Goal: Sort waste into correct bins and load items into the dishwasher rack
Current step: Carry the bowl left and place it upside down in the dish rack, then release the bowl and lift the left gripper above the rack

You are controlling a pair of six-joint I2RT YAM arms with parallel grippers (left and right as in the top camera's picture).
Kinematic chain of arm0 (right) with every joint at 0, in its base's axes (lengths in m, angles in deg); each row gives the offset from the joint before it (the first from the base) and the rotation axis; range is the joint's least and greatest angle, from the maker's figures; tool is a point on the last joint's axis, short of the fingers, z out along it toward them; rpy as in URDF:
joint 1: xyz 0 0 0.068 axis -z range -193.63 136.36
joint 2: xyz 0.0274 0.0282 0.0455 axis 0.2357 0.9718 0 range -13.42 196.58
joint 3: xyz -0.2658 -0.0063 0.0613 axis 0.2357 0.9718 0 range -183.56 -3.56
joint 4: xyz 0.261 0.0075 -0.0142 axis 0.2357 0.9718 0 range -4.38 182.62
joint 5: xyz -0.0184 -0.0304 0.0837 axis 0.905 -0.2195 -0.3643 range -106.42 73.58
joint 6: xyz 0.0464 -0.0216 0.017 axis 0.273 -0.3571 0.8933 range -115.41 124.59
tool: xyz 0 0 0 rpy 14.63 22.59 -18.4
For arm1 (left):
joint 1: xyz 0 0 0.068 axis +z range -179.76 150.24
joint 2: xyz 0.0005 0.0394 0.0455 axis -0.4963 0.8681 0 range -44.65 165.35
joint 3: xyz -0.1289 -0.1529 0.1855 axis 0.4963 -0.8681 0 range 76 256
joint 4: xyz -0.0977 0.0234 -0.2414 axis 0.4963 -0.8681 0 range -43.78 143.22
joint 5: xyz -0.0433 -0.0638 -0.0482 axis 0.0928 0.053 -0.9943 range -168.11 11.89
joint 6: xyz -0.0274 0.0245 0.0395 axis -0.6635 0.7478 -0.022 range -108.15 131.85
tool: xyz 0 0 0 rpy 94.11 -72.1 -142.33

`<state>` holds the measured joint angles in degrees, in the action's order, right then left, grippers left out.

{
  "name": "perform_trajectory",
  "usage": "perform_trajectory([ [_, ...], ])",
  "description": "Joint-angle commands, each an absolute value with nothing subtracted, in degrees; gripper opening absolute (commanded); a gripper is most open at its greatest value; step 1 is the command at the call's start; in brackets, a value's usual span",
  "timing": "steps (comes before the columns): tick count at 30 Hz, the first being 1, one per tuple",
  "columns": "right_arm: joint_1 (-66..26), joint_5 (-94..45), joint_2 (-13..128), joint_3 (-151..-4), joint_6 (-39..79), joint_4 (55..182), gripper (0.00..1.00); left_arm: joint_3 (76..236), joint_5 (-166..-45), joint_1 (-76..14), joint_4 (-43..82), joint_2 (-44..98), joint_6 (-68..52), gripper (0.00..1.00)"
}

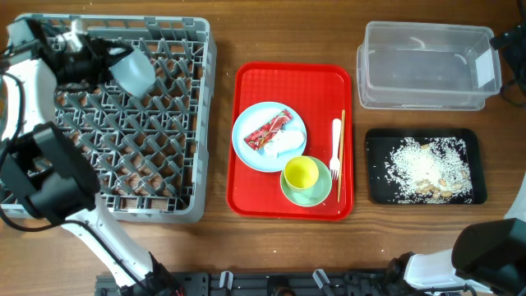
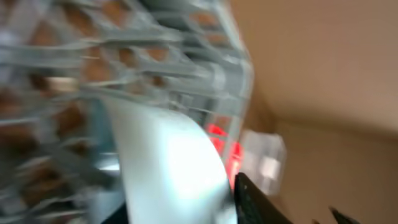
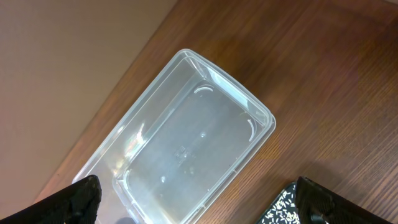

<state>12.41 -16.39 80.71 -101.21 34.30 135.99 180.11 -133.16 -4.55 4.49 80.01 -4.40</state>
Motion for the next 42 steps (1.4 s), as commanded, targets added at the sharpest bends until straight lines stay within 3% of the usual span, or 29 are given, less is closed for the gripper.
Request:
perform_trajectory([
  [1,12.3,-16.1,79.9,-101.7,34.7,135.9,1.00,179.0,-121.2,-1.9,2.7,79.4,-4.0,0.40],
  [9,12.3,-16.1,79.9,-101.7,34.7,135.9,1.00,179.0,-100.3,1.2,-0.1,67.9,-4.0,0.54],
  [17,12.3,-16.1,79.9,-101.7,34.7,135.9,1.00,179.0,-85.7,-6.3,-4.4,66.0,-4.0,0.62],
  [19,12.3,-16.1,79.9,-101.7,34.7,135.9,1.00,179.0,-84.6,-9.0,-3.4,66.0,-4.0,0.51],
  [21,12.3,-16.1,79.9,-101.7,34.7,135.9,1.00,179.0,-84.6,-11.6,-1.3,66.1,-3.8,0.19],
  [22,12.3,-16.1,79.9,-101.7,34.7,135.9,1.00,179.0,-84.6,-12.5,-0.6,66.3,-3.8,0.12],
  [26,12.3,-16.1,79.9,-101.7,34.7,135.9,1.00,179.0,-84.7,-16.5,-1.8,66.8,-3.8,0.06],
  [28,12.3,-16.1,79.9,-101.7,34.7,135.9,1.00,179.0,-85.1,-20.1,-3.7,66.6,-3.2,0.09],
  [31,12.3,-16.1,79.9,-101.7,34.7,135.9,1.00,179.0,-92.4,-26.1,-6.3,66.5,3.3,0.23],
  [33,12.3,-16.1,79.9,-101.7,34.7,135.9,1.00,179.0,-98.6,-31.7,-6.8,66.5,7.2,0.49],
  [42,12.3,-16.1,79.9,-101.7,34.7,135.9,1.00,179.0,-93.6,-52.1,-5.7,70.5,6.9,0.40],
])
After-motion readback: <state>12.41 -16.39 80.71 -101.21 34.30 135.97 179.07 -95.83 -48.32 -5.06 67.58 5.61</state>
